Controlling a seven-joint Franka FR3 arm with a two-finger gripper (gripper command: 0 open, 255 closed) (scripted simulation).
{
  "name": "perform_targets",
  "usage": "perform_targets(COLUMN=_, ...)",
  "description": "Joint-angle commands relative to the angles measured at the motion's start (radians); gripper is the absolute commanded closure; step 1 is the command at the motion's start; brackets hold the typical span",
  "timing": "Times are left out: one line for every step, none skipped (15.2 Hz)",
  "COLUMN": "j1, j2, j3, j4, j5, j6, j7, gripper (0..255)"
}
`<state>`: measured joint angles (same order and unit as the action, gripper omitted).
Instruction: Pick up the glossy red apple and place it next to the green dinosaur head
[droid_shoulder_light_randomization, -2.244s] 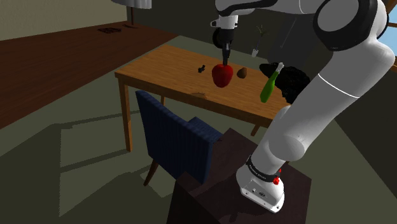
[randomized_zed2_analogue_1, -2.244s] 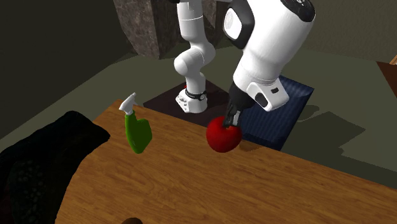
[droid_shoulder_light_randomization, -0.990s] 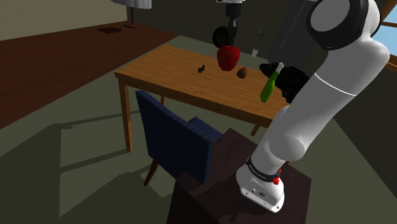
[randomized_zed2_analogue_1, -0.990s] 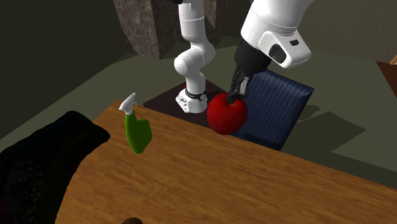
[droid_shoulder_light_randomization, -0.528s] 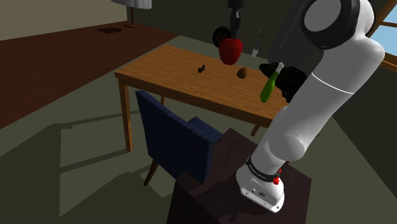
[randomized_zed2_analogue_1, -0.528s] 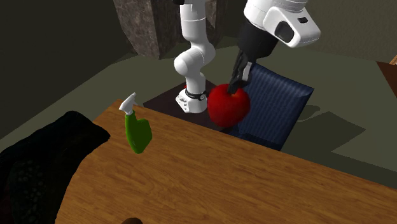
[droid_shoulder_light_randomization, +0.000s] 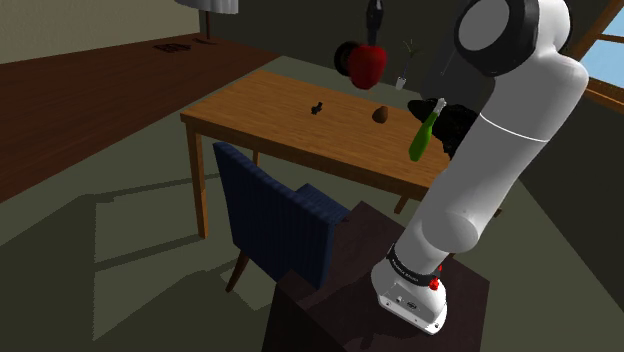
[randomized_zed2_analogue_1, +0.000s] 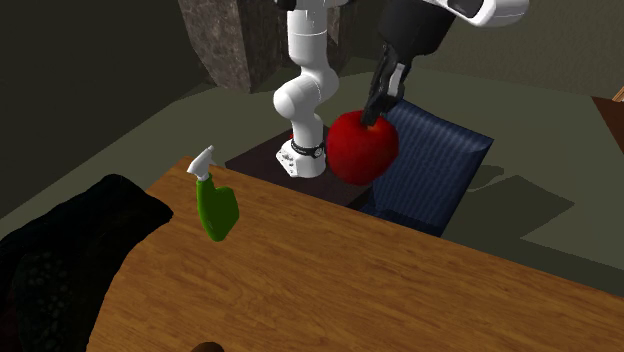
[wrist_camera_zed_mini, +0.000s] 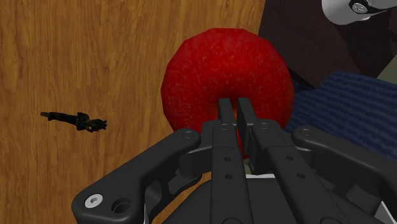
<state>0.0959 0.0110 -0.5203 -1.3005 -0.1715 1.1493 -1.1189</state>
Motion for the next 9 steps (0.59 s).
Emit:
perform_targets(j1=-0.006, j2=0.024, j3=-0.005, j4=0.058, j5=0.009, j6=-0.035, j7=-0.014, gripper=255)
perform_targets(j1=-0.007, j2=0.028, j3=-0.006, j4=0.067, j5=0.01, j6=-0.04, j7=-0.017, gripper=255)
perform_targets(j1=-0.006, j2=-0.009, j3=-0.007, j4=0.025, j5=-0.01, j6=-0.031, j7=-0.021, gripper=255)
perform_targets(j1=-0.007, j2=-0.045, j3=-0.007, j4=-0.013, j5=-0.029, j6=-0.022, j7=-0.027, gripper=255)
perform_targets(j1=-0.008, j2=-0.08, j3=-0.008, j4=-0.048, j5=-0.048, j6=-0.016, j7=-0.033, gripper=255)
perform_targets(j1=-0.011, j2=-0.113, j3=-0.009, j4=-0.081, j5=-0.066, j6=-0.01, j7=-0.039, gripper=255)
perform_targets(j1=-0.015, j2=-0.145, j3=-0.01, j4=-0.111, j5=-0.084, j6=-0.006, j7=-0.046, gripper=255)
perform_targets(j1=-0.019, j2=-0.175, j3=-0.012, j4=-0.139, j5=-0.101, j6=-0.002, j7=-0.054, gripper=255)
perform_targets(j1=-0.024, j2=-0.205, j3=-0.014, j4=-0.166, j5=-0.118, j6=0.0, j7=-0.063, gripper=255)
